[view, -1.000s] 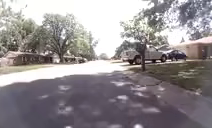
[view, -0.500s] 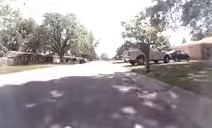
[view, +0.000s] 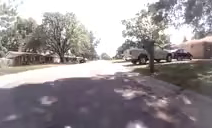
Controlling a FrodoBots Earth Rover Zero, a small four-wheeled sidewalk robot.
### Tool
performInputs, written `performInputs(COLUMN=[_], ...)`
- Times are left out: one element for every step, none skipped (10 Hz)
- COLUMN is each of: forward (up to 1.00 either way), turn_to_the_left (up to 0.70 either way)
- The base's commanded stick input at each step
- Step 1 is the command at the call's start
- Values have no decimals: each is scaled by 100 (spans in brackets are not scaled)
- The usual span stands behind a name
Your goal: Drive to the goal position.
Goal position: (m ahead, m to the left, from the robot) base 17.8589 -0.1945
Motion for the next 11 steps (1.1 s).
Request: performInputs(forward=[70, 70, 70, 70, 70, 70, 70, 70, 70, 70, 70], turn_to_the_left=[0, 0, 0, 0, 0, 0, 0, 0, 0, 0, 0])
